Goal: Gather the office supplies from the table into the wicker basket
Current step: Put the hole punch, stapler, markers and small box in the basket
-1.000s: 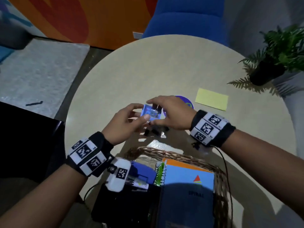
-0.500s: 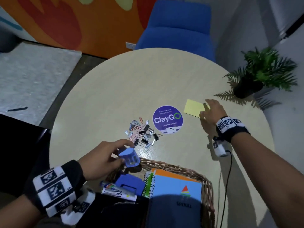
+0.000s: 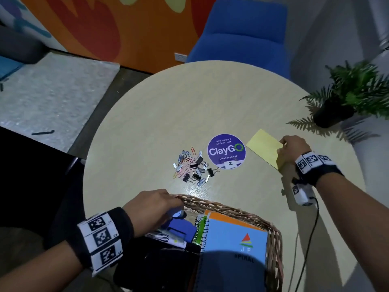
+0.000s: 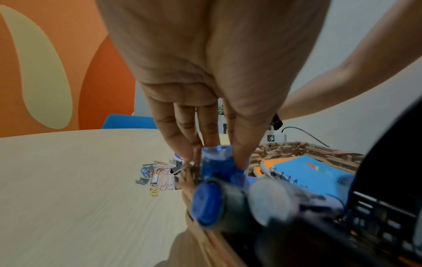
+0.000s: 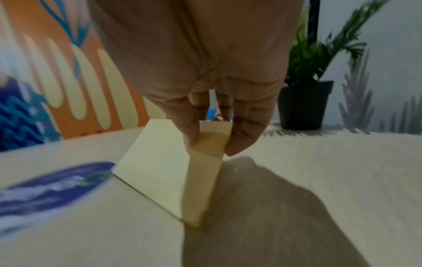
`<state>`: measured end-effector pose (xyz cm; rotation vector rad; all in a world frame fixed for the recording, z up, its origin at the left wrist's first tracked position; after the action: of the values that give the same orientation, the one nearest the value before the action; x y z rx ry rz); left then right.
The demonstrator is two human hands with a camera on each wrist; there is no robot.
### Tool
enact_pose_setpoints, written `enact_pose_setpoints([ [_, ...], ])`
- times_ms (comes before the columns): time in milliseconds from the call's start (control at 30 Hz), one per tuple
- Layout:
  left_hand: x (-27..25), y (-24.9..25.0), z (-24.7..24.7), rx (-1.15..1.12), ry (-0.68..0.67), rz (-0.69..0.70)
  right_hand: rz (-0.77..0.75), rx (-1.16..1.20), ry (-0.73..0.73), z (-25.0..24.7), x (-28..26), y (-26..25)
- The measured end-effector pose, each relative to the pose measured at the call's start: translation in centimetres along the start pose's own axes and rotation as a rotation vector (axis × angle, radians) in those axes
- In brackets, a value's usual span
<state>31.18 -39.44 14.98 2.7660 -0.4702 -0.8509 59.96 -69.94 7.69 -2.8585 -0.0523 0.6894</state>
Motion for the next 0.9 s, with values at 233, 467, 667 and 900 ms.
enact_pose_setpoints([
  [233, -0.8, -0.2, 1.3, -0.025, 0.054, 0.089, -0.496, 0.238, 0.433, -6.5, -16.9, -9.0],
  [467, -2.3, 0.2, 2.3, 0.176, 0.096, 0.194, -0.820, 0.138, 0.385, -1.4, -28.2, -18.2],
  [667, -2.8, -0.1, 4.5, 0.200, 0.032, 0.260, -0.786, -0.132, 0.317, 5.2, -28.2, -20.0],
  [900, -4.0, -0.1, 4.2, 0.190, 0.114, 0.381, -0.734, -0.383, 0.313, 7.0, -28.6, -22.5],
])
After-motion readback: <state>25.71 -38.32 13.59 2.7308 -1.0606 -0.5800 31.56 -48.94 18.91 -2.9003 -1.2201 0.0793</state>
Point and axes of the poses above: each hand's wrist, its own x-axis towards the middle knuckle, its own z-axis out of the palm, y = z × x, the point moved 9 cm from there along x, towards the middle knuckle, and after that the axes turned 5 degrees about -y, right-handed, at the moved point
